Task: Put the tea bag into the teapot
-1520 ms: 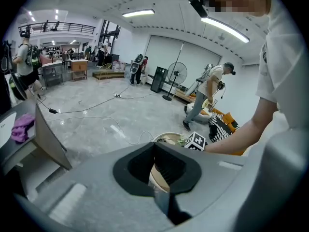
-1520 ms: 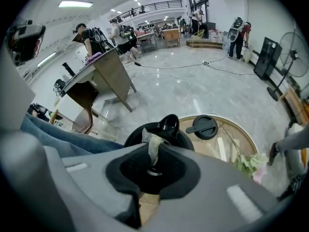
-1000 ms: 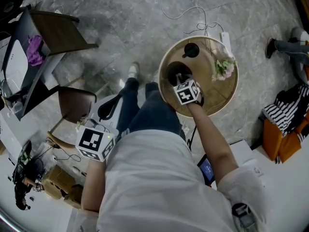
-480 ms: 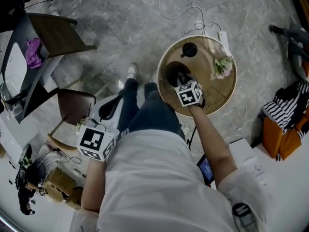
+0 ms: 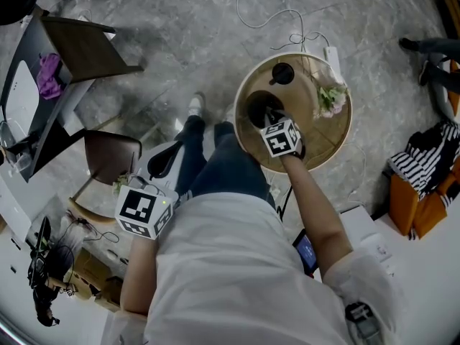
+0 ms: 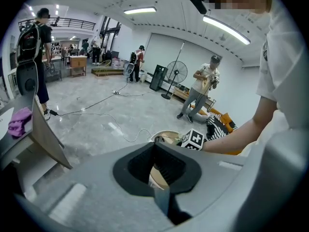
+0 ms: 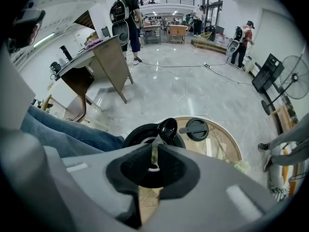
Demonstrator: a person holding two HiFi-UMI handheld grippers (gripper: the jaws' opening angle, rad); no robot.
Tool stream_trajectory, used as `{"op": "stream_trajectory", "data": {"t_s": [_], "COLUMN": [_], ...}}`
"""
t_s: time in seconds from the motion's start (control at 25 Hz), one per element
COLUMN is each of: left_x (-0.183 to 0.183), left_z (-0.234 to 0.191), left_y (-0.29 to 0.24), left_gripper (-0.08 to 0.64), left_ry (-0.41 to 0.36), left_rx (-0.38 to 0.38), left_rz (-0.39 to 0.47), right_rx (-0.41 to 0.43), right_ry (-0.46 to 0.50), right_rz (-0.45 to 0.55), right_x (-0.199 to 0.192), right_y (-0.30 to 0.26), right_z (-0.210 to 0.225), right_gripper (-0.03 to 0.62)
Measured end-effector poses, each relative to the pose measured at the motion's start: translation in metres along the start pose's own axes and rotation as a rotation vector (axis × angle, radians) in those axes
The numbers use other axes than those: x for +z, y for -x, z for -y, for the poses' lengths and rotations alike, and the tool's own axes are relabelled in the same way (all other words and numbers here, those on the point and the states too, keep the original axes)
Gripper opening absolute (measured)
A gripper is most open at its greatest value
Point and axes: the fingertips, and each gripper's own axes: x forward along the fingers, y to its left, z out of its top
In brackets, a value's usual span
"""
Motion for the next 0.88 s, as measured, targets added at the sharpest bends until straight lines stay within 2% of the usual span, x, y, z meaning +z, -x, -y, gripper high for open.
{"op": "stream_trajectory", "data": {"t_s": [0.4, 0.68, 0.76, 0.88], "left_x": [-0.006, -0.009, -0.008, -0.008], "left_z": [-0.006, -0.005, -0.005, -0.004], "left_y": [0.004, 0.004, 0.004, 0.004], "left_gripper": [0.008, 0.008, 0.008, 0.008], "left_ry": [0.018, 0.018, 0.015, 0.011], "left_rx": [0.017, 0.013, 0.01, 0.006], "left_rz": [-0.004, -0.008, -0.007, -0.005], "right_rx": [0.013, -0.039, -0.024, 0.0], "right_ry": [0.073, 0.234, 0.22, 0.138], "right_rz": [-0.076, -0.129, -0.128, -0.098], "right_x": [-0.003, -0.009, -0.009, -0.006], "right_y": [-0.028, -0.039, -0.038, -0.026], "right_z": [-0.005, -0.009, -0.01, -0.008], "right_gripper": [0.04, 0.021, 0.021, 0.031]}}
